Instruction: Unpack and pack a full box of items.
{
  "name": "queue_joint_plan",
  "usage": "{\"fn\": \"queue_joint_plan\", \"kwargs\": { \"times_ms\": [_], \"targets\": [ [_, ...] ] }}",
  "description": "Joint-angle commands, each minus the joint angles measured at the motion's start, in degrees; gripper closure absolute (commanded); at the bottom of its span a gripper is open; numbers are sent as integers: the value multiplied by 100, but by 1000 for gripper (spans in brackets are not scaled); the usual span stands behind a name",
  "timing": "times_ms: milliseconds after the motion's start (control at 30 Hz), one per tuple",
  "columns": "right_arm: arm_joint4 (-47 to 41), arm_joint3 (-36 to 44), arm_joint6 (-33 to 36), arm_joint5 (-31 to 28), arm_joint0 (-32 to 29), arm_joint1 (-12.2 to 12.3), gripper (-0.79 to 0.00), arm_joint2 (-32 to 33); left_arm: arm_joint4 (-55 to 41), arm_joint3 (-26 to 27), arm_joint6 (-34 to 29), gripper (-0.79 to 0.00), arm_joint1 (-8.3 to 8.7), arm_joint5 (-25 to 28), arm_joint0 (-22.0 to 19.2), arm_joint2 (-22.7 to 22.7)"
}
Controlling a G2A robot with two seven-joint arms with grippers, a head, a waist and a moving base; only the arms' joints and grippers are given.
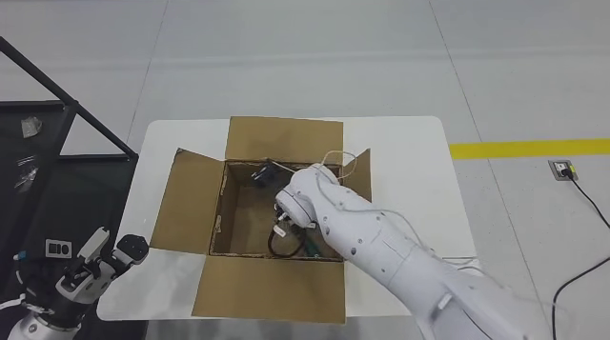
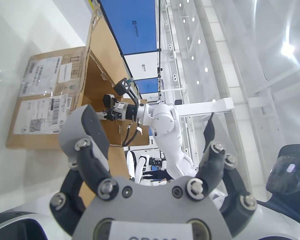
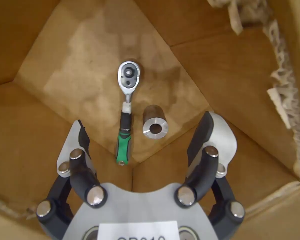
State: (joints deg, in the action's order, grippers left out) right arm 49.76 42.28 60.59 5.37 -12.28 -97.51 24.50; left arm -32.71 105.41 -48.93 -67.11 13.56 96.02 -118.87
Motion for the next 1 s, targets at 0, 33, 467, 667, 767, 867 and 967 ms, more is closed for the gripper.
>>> {"fn": "queue_joint_plan", "kwargs": {
  "times_ms": [0,33,467,667,767,867,967],
  "targets": [
    [-20,-235,-123,19,-19,-43,-785,20,0,0,0,-785,0,0,0,0],
    [-30,-344,-170,13,-18,-66,-785,34,0,0,0,-785,0,0,0,0],
    [-49,-979,-205,-337,-22,-212,-563,207,0,0,0,-785,0,0,0,0],
    [-45,-1144,-209,-450,-54,-229,-419,306,0,0,0,-785,0,0,0,0],
    [-76,-1181,-270,-538,-67,-230,-231,377,0,0,0,-785,0,0,0,0],
    [-139,-1131,-357,-698,-52,-213,0,482,0,0,0,-785,0,0,0,0],
    [-177,-771,-385,-832,-17,-171,0,609,0,0,0,-785,0,0,0,0]
  ]
}}
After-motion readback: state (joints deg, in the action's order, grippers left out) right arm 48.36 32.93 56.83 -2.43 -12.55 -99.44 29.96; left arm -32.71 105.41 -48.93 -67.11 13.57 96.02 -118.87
